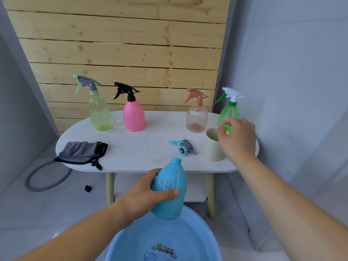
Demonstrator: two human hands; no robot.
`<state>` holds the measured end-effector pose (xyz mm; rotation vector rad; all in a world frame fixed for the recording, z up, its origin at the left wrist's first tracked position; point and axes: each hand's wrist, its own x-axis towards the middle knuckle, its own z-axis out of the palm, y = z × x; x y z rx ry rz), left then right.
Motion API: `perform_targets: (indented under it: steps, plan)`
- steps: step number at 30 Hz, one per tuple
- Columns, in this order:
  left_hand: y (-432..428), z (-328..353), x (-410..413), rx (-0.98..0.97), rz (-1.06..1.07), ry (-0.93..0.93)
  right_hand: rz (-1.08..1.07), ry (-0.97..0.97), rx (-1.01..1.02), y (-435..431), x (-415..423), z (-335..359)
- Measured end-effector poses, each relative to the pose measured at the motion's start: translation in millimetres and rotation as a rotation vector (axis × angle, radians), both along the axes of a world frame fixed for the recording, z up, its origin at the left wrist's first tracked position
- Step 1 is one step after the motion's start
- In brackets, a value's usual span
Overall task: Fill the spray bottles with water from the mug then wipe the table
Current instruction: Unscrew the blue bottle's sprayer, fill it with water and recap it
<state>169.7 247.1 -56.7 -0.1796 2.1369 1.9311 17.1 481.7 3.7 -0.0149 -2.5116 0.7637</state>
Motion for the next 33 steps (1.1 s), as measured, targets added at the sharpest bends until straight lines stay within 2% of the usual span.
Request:
perform_targets:
  steps: [2,4,6,9,18,23,28,33]
  plan:
    - [3,-1,0,0.003,-0.010,0.003,-0.044,-0.167,0.053,16,-10,-10]
    - [6,-2,-1,0.005,-0.017,0.006,-0.023,-0.360,-0.027,28,-18,-18]
    - [8,-2,-1,0.005,-0.019,0.008,0.013,-0.466,-0.114,34,-20,-24]
    - [9,-2,-2,0.007,-0.024,0.009,0.013,-0.432,-0.249,41,-19,-27]
    - [10,3,9,-0.005,-0.049,0.028,0.097,-0.453,-0.238,58,6,-34]
    - [9,8,22,0.003,-0.055,0.040,0.231,-0.502,-0.534,50,49,-26]
    - [-2,6,47,-0.023,-0.139,0.000,0.387,-0.714,-0.794,33,102,-23]
    - [-22,-10,70,-0.109,-0.213,-0.089,0.436,-0.993,-0.844,21,138,-61]
